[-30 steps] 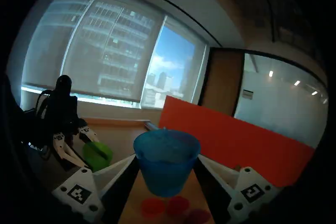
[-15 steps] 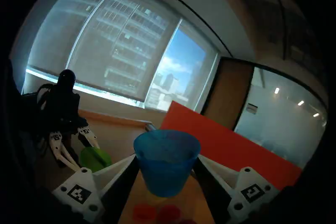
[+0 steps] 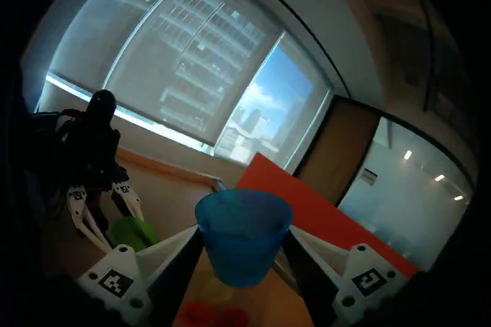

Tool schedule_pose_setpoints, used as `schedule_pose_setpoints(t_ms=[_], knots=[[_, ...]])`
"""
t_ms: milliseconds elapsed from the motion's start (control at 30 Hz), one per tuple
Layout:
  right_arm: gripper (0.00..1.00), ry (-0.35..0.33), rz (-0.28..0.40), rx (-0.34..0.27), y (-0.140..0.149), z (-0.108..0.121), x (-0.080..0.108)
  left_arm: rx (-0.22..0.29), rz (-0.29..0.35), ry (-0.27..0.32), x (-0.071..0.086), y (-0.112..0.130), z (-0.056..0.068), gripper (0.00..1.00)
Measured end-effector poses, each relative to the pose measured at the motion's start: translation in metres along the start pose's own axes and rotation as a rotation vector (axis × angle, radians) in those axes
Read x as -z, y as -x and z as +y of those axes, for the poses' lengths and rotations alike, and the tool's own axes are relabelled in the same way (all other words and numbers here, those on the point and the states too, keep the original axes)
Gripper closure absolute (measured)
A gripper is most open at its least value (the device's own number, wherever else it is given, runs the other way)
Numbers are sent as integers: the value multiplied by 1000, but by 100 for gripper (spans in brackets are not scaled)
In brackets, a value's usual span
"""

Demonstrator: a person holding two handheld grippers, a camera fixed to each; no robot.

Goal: Pour water

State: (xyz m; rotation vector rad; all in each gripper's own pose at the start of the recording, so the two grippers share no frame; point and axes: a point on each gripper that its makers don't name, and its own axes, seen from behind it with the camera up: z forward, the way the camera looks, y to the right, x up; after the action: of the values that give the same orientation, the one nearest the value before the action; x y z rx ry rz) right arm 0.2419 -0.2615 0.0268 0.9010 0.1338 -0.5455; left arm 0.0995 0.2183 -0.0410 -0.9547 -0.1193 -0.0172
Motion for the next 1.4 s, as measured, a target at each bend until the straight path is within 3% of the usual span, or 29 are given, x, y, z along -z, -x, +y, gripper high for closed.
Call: schedule_pose_setpoints(t_ms=[467, 1400], knots=[[14, -20, -4, 120, -4, -8, -10, -6, 3, 16, -4, -1, -2, 18], [14, -23, 8, 393, -18, -21, -14, -22, 7, 49, -4, -10, 11, 18]])
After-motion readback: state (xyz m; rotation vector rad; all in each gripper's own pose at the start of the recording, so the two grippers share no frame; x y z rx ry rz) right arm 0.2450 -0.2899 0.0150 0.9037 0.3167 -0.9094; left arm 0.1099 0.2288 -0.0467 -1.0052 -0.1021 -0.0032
